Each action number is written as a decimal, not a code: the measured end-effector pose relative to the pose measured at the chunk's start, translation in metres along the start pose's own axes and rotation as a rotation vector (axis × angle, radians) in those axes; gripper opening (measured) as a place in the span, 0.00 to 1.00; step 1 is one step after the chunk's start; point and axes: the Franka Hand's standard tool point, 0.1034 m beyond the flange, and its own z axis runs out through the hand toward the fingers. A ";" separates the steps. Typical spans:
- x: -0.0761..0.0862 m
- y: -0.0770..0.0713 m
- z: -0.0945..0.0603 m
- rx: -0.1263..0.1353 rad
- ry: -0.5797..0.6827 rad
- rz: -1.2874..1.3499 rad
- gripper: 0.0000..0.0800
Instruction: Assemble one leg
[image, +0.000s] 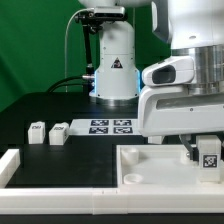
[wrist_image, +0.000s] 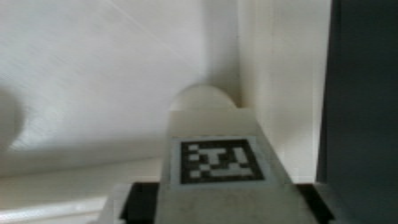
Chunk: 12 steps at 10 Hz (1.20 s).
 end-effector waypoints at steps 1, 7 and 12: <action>0.000 0.001 0.000 0.001 0.000 0.096 0.36; -0.001 0.003 0.000 0.046 0.009 0.950 0.36; -0.004 -0.007 0.003 0.084 -0.039 1.558 0.36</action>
Offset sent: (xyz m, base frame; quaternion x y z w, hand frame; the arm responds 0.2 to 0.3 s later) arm -0.0060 -0.0102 0.0002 0.0200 0.0195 0.3324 0.9427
